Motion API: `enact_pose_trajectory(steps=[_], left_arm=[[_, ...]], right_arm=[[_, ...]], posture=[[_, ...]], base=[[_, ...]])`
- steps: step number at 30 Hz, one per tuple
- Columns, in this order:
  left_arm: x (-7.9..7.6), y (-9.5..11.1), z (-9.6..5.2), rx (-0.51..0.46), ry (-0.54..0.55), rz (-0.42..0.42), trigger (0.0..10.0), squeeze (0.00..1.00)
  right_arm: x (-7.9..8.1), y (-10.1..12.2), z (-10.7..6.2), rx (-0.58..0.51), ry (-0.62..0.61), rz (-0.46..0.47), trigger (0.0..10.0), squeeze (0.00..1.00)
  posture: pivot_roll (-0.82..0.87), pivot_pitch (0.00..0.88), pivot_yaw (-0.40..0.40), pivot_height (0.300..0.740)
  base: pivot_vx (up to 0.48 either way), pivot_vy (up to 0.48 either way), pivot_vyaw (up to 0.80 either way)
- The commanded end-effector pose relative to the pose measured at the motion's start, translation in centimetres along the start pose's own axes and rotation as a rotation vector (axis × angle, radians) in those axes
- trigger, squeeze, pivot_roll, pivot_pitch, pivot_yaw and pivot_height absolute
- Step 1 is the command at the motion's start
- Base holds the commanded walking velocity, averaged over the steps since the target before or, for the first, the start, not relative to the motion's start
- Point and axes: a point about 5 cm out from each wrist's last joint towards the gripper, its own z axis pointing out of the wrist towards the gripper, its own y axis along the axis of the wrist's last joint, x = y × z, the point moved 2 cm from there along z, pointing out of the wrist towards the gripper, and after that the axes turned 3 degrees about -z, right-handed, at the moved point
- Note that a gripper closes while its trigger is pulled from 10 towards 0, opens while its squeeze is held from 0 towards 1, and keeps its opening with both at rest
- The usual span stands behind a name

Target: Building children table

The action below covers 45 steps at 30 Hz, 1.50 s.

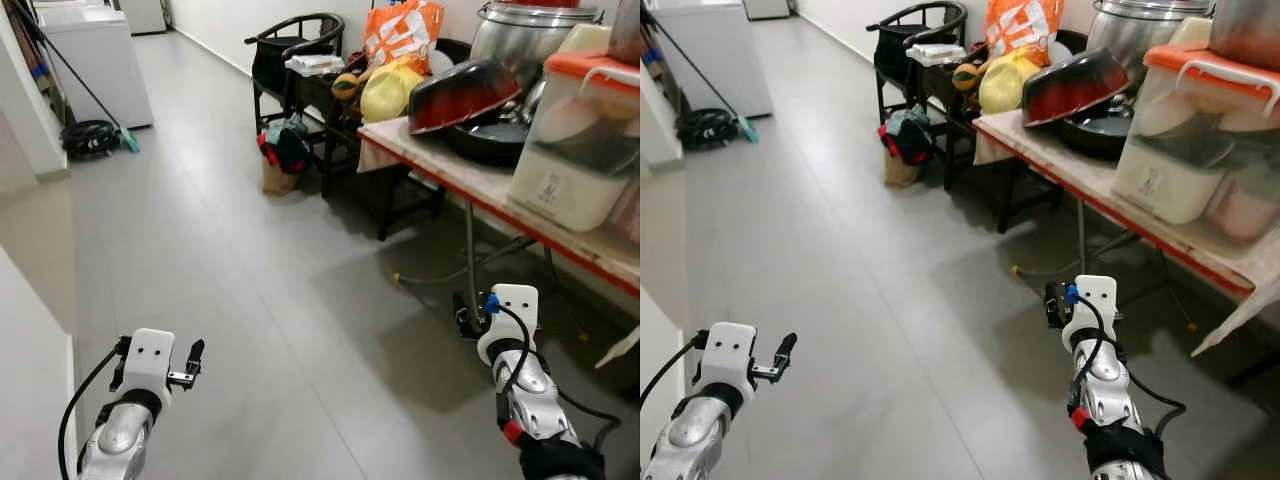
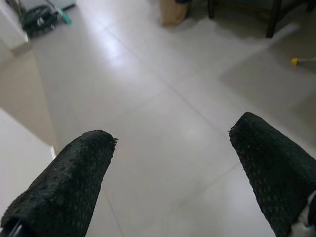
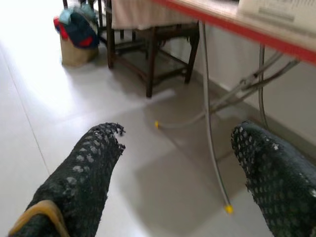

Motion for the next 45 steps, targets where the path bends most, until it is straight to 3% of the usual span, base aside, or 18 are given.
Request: enact_pose_trajectory(steps=[1,6,10,13,35,37,45], left_arm=[[1.4,-3.0,-0.5,0.105,0.035,0.029,10.0,0.00],[2.2,-6.0,-1.4,0.206,0.051,0.068,10.0,0.00],[2.3,-9.6,-3.3,0.325,0.040,0.090,10.0,0.00],[2.4,-10.4,-3.7,0.351,0.042,0.087,10.0,0.00],[3.1,-12.7,-5.3,0.408,0.033,0.109,10.0,0.00],[3.0,-13.2,-5.9,0.417,0.022,0.113,10.0,0.00],[3.2,-14.3,-7.2,0.450,0.016,0.117,10.0,0.00]], right_arm=[[-1.4,-3.1,-1.0,0.109,-0.034,-0.023,10.0,0.00],[-2.3,-5.4,-1.9,0.194,-0.056,-0.042,10.0,0.00],[-2.4,-7.1,-2.8,0.248,-0.056,-0.057,10.0,0.00],[-2.2,-7.3,-2.8,0.251,-0.052,-0.056,10.0,0.00],[-1.8,-7.9,-3.0,0.244,-0.037,-0.049,10.0,0.00],[-1.8,-8.0,-3.3,0.239,-0.033,-0.048,10.0,0.00],[-1.9,-8.3,-3.6,0.241,-0.028,-0.046,10.0,0.00]], posture=[[0.11,0.011,-0.041,0.680],[0.10,0.016,-0.041,0.670],[0.10,0.024,-0.049,0.650],[0.11,0.027,-0.050,0.640],[0.10,0.128,-0.040,0.575],[0.10,0.175,-0.045,0.565],[0.09,0.217,-0.054,0.540]], base=[[0.000,0.000,0.00],[0.000,0.000,0.00],[0.000,0.000,0.00],[0.000,0.000,0.00],[0.000,0.000,0.00],[0.000,0.000,0.00],[0.000,0.000,0.00]])
